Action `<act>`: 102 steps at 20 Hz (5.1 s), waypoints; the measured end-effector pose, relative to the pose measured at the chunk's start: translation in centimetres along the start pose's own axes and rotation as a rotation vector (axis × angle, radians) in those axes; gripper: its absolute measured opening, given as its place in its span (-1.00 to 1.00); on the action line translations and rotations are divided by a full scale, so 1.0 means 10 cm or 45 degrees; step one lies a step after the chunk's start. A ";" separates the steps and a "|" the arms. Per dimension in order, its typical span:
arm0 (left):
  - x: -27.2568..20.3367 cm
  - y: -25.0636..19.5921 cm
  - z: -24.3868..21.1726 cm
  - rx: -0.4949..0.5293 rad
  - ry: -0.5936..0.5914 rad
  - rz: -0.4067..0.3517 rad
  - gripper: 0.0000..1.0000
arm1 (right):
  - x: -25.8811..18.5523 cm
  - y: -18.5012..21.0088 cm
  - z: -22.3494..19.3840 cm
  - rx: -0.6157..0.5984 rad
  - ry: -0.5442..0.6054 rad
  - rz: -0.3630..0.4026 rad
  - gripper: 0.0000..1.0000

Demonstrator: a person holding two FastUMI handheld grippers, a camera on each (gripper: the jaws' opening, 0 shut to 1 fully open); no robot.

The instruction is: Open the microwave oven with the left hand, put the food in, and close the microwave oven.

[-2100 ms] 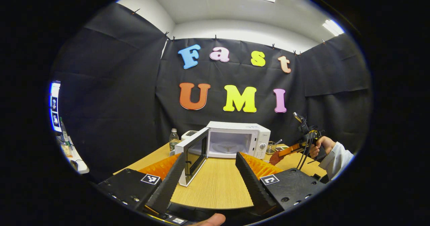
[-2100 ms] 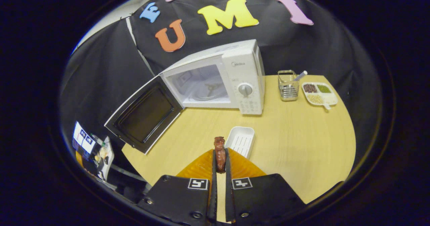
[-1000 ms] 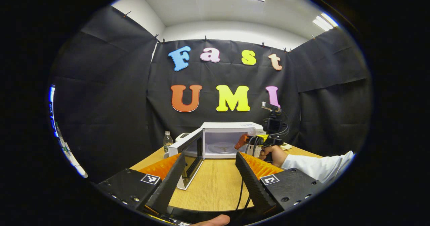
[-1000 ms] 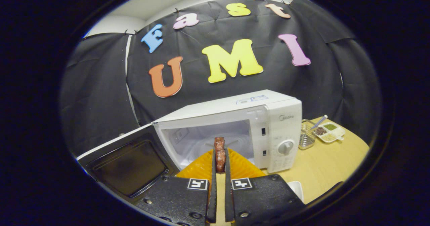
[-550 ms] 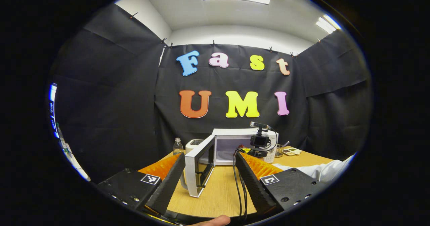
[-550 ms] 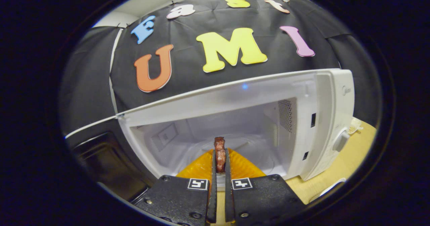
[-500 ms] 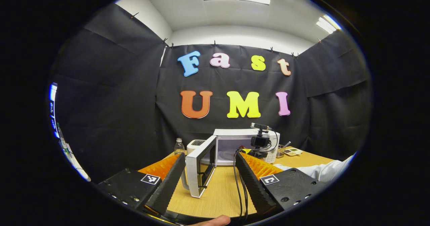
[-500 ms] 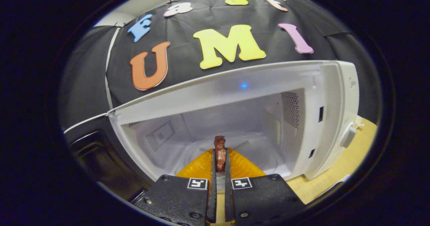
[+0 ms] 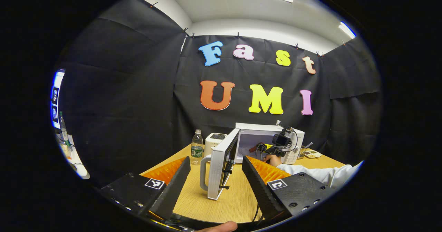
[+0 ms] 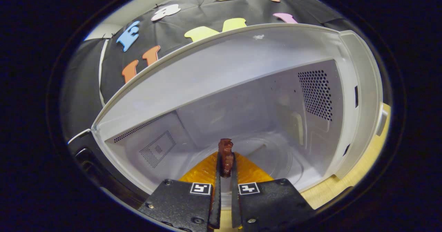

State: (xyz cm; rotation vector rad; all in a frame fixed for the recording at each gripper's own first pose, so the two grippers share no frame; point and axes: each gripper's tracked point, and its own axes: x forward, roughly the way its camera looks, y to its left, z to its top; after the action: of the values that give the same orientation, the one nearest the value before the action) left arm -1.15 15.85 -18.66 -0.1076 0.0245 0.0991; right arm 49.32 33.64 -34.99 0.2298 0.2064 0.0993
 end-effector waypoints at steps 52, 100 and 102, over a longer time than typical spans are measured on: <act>1.39 0.63 -0.79 0.064 0.104 -0.070 -0.82 | -6.00 -0.97 1.78 -0.561 -0.365 0.124 0.83; 3.39 -3.20 -1.33 0.027 0.207 -0.390 -1.00 | -5.00 -2.79 1.73 -0.443 -0.234 0.022 0.96; 3.42 -3.22 -1.32 0.053 0.208 -0.378 -1.00 | -4.96 -2.84 1.73 -0.430 -0.231 0.014 0.96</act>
State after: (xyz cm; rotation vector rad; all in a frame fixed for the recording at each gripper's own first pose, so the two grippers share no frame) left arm 35.84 -14.13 -29.38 -0.0764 0.1733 -0.2074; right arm 6.85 -3.62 -15.75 -0.0967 0.0061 0.1219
